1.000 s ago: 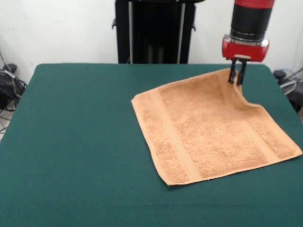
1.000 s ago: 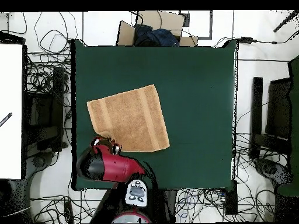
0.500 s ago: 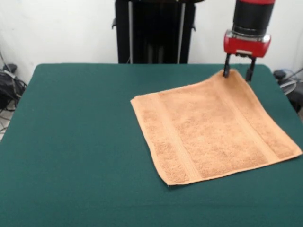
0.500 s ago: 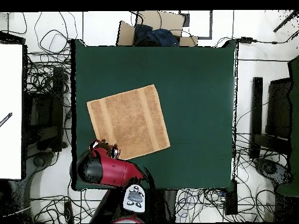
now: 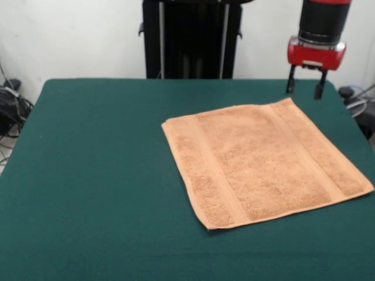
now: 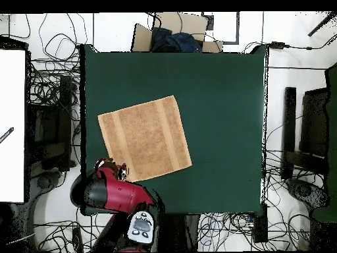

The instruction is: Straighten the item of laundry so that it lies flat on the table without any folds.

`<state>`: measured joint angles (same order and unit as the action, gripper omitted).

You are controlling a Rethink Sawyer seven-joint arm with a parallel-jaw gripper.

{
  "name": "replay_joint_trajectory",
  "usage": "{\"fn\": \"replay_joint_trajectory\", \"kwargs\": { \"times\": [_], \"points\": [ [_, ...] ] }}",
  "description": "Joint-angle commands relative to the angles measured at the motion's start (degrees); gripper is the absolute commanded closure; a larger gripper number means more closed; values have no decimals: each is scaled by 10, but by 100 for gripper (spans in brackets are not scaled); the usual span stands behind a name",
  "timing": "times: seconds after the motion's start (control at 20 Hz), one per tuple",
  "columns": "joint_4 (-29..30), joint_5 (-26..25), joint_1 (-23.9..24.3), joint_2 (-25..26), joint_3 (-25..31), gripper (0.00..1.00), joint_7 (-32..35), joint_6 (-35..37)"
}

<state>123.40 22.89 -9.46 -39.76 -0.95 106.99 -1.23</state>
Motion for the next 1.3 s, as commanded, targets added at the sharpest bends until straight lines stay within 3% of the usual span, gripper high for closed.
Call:
{"fn": "replay_joint_trajectory", "kwargs": {
  "times": [0.05, 0.15, 0.35, 0.7, 1.05, 1.3],
  "points": [
    [35, 60, -14, -21, 6, 0, 182, 44],
    [31, 59, -16, -30, -8, 0, 170, 30],
    [8, 31, -6, -81, -63, 0, 110, 93],
    [-5, 1, 34, -103, -73, 0, 75, 124],
    [-6, -26, 95, -100, -35, 0, 48, 114],
    [-15, -39, 105, -113, -39, 0, 43, 155]
  ]
}}
